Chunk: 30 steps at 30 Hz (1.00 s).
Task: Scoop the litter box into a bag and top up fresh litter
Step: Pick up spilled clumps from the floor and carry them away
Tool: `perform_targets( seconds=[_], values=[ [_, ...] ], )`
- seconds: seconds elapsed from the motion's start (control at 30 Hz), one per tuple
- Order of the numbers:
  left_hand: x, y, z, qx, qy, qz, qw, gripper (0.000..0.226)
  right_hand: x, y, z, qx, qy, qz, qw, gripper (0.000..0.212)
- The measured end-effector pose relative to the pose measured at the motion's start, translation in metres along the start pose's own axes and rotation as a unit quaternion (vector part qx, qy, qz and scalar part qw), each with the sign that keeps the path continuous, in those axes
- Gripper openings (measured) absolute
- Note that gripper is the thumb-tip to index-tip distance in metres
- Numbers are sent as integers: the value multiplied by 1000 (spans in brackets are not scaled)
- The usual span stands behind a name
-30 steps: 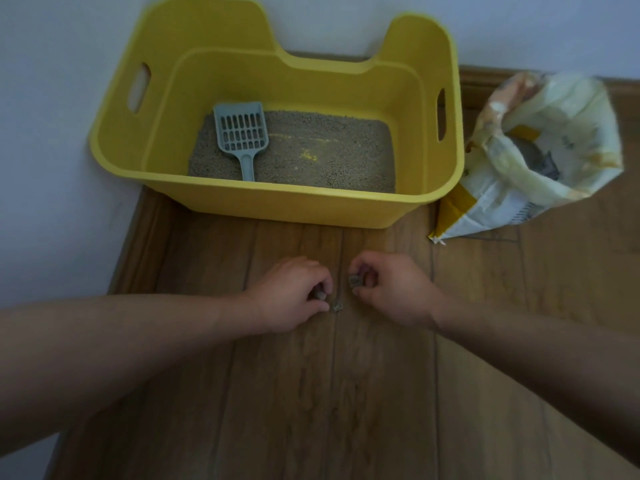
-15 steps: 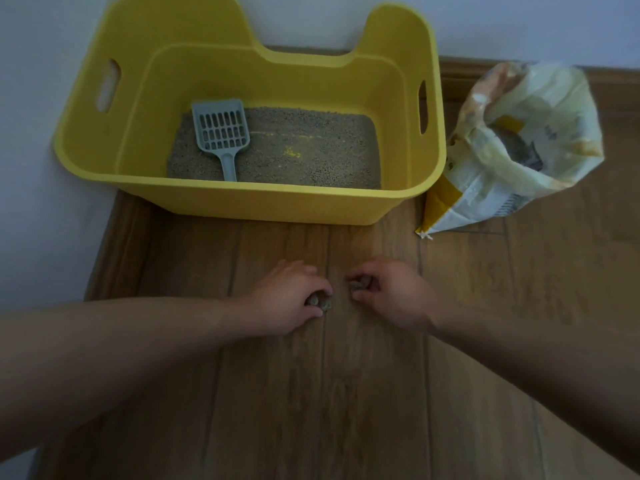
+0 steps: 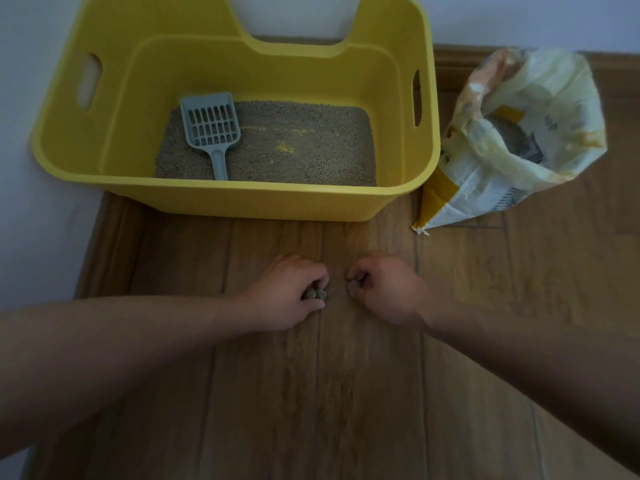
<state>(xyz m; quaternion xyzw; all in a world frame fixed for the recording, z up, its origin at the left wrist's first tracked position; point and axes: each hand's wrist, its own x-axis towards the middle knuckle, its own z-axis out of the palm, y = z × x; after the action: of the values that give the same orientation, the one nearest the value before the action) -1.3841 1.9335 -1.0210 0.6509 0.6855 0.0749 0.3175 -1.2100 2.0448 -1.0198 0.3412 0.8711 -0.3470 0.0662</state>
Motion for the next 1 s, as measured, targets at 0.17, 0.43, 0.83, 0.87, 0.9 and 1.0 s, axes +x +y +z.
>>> perform_targets(
  seconds=[0.17, 0.43, 0.83, 0.87, 0.9, 1.0],
  values=[
    [-2, -3, -1, -22, 21, -11, 999, 25, 2, -4, 0, -24, -32, 5, 999, 41],
    [-10, -11, -6, -34, 60, -31, 997, 23, 2, -19, 5, -10, -51, -44, 998, 46],
    [-22, -32, -10, -111, 116, -64, 985, 22, 12, -30, 15, -48, -60, -33, 997, 30],
    [-22, -32, -10, -113, 116, -69, 984, 21, 12, -30, 15, -46, -58, -33, 997, 28],
    [-22, -33, -10, -115, 116, -71, 984, 20, 12, -31, 15, -40, -54, -34, 997, 25],
    [-24, -33, -12, -115, 125, -66, 983, 18, 10, -32, 16, -8, -32, -35, 999, 15]
  ],
)
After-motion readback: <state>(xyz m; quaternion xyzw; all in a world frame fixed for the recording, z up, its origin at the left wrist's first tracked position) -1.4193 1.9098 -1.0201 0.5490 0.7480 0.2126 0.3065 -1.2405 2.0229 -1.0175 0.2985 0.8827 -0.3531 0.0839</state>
